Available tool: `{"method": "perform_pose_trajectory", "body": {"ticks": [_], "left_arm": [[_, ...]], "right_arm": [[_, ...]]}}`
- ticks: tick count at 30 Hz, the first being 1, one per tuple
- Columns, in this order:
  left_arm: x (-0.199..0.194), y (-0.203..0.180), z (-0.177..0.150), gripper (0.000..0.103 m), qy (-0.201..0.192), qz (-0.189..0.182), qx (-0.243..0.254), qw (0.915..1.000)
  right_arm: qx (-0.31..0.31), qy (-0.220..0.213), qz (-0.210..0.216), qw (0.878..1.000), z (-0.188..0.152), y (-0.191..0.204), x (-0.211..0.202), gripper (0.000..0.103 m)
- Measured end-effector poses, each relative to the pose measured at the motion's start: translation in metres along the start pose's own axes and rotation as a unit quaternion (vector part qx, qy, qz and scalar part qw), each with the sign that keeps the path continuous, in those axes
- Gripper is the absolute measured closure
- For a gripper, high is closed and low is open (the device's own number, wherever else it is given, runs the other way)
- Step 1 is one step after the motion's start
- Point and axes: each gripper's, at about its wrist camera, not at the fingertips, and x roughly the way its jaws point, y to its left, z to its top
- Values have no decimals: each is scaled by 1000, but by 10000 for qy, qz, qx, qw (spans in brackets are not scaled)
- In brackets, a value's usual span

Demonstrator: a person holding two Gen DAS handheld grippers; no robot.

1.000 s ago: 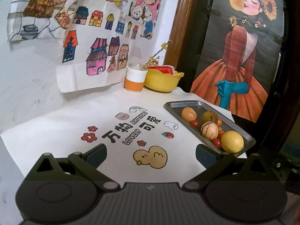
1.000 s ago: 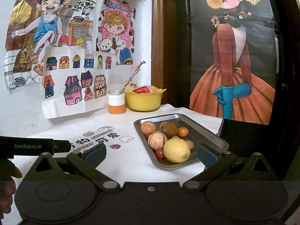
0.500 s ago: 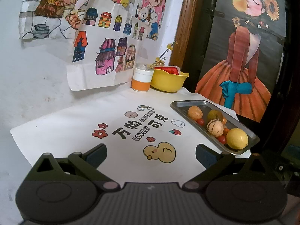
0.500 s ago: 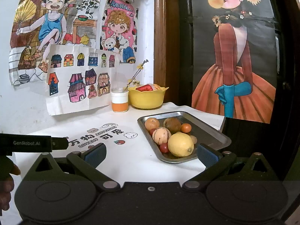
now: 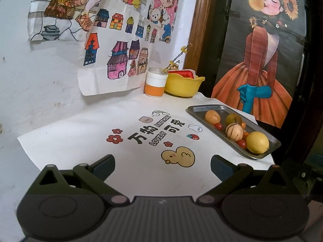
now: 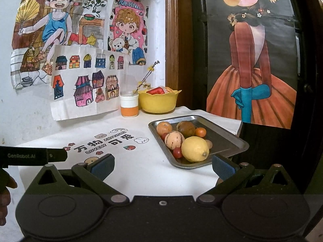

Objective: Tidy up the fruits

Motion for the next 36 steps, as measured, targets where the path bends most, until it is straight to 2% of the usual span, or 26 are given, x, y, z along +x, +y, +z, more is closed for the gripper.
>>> {"method": "perform_pose_trajectory", "body": {"ticks": [36], "left_arm": [[-1, 8, -12, 0, 153, 56, -65, 9998]], "right_arm": [[-9, 56, 23, 10000, -5, 5, -1, 1]]}}
